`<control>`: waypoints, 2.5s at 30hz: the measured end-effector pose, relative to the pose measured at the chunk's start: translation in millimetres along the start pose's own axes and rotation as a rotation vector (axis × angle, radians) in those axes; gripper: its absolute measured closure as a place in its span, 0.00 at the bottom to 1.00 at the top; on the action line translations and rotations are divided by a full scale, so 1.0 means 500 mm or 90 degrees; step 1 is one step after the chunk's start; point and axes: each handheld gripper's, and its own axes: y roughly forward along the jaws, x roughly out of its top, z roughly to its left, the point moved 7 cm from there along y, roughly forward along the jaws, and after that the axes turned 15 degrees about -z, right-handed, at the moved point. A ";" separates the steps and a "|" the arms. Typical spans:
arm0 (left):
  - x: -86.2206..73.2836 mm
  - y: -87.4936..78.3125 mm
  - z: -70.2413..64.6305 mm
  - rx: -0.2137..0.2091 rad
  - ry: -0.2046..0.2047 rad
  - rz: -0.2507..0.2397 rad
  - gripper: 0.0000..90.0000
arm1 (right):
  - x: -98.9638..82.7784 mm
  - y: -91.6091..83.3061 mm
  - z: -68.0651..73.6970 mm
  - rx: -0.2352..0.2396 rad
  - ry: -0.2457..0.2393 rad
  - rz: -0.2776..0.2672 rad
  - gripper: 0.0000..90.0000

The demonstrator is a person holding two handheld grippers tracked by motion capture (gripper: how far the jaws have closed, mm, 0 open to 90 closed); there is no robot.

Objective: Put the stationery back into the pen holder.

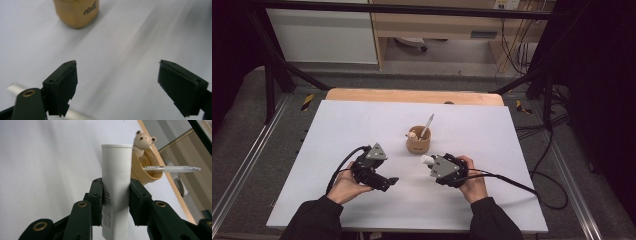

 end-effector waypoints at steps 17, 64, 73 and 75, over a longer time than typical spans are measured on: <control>-0.108 -0.072 0.079 0.072 -0.100 -0.041 0.15 | 0.031 0.017 -0.046 -0.085 0.245 -0.079 0.74; -0.159 -0.086 0.118 0.104 -0.140 -0.064 0.15 | 0.038 0.147 -0.193 -0.173 0.500 -0.210 0.75; -0.161 -0.084 0.116 0.102 -0.143 -0.063 0.15 | 0.015 0.183 -0.183 -0.159 0.502 -0.183 0.74; -0.161 -0.083 0.116 0.101 -0.142 -0.062 0.15 | 0.010 0.189 -0.180 -0.157 0.502 -0.177 0.74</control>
